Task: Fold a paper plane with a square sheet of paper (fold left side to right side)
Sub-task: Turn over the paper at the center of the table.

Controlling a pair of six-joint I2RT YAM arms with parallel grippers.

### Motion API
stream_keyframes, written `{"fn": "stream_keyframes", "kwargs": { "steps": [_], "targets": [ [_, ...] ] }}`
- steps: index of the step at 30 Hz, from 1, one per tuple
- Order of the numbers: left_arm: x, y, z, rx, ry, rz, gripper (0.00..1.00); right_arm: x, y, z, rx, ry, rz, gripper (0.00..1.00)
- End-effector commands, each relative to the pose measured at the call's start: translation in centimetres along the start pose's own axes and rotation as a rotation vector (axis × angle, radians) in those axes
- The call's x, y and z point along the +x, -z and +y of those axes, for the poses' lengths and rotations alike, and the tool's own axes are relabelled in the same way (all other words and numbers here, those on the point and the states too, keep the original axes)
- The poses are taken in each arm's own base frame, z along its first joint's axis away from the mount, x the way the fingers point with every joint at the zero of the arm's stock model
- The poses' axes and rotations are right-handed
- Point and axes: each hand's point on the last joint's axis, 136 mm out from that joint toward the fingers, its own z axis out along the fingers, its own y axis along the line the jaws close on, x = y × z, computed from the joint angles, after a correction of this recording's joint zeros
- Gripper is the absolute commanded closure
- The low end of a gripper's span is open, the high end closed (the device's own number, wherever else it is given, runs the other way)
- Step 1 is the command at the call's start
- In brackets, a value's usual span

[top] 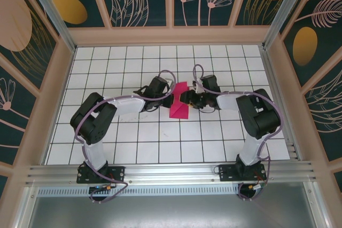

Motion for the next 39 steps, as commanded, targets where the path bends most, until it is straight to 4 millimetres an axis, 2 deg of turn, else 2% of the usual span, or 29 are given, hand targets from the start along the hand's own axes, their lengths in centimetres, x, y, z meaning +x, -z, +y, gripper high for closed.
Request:
{"fn": "stream_keyframes", "kwargs": {
  "steps": [1, 4, 6, 7, 10, 14, 16, 17, 21, 26, 29, 34, 37, 39],
  "targets": [
    [-1.2, 0.8, 0.0, -0.001, 0.011, -0.045, 0.89, -0.9, -0.2, 2.2, -0.079, 0.023, -0.010, 0.56],
    [-1.6, 1.4, -0.1, -0.001, 0.014, -0.063, 0.80, -1.3, 0.2, 2.9, -0.104, 0.042, -0.028, 0.80],
    [-2.3, 2.3, -0.1, -0.015, 0.019, -0.092, 0.76, -1.9, 0.9, 3.3, -0.108, 0.059, -0.061, 1.00],
    [-2.8, 3.0, -0.1, -0.023, 0.021, -0.108, 0.71, -2.2, 1.5, 3.5, -0.111, 0.071, -0.081, 1.00],
    [-4.8, 5.9, -0.2, -0.050, 0.026, -0.186, 0.38, -3.2, 3.8, 4.3, -0.140, 0.119, -0.154, 1.00],
    [-7.2, 10.1, -0.7, -0.058, 0.061, -0.302, 0.13, -4.2, 8.2, 6.2, -0.244, 0.206, -0.269, 1.00],
    [-8.4, 12.1, -1.5, -0.020, 0.089, -0.361, 0.02, -4.3, 10.2, 7.1, -0.296, 0.247, -0.308, 1.00],
    [-8.1, 12.6, -1.8, 0.011, 0.101, -0.370, 0.02, -4.2, 11.1, 7.7, -0.328, 0.272, -0.319, 1.00],
    [-9.1, 16.0, -5.5, 0.229, 0.138, -0.442, 0.02, -3.6, 14.5, 10.9, -0.438, 0.367, -0.348, 1.00],
    [-9.9, 20.4, -10.4, 0.541, 0.144, -0.492, 0.02, -2.1, 19.5, 16.6, -0.586, 0.531, -0.396, 1.00],
    [-9.8, 21.7, -12.7, 0.690, 0.127, -0.466, 0.04, -1.5, 21.4, 19.0, -0.637, 0.587, -0.400, 1.00],
    [-9.3, 22.8, -14.9, 0.871, 0.122, -0.438, 0.10, -0.5, 23.0, 21.6, -0.686, 0.634, -0.401, 1.00],
    [-9.0, 23.6, -15.8, 0.954, 0.114, -0.432, 0.17, -0.2, 23.1, 22.2, -0.695, 0.638, -0.397, 1.00],
    [-8.8, 23.4, -15.8, 0.961, 0.111, -0.419, 0.24, -0.2, 23.2, 22.4, -0.701, 0.639, -0.397, 1.00]
  ]
}}
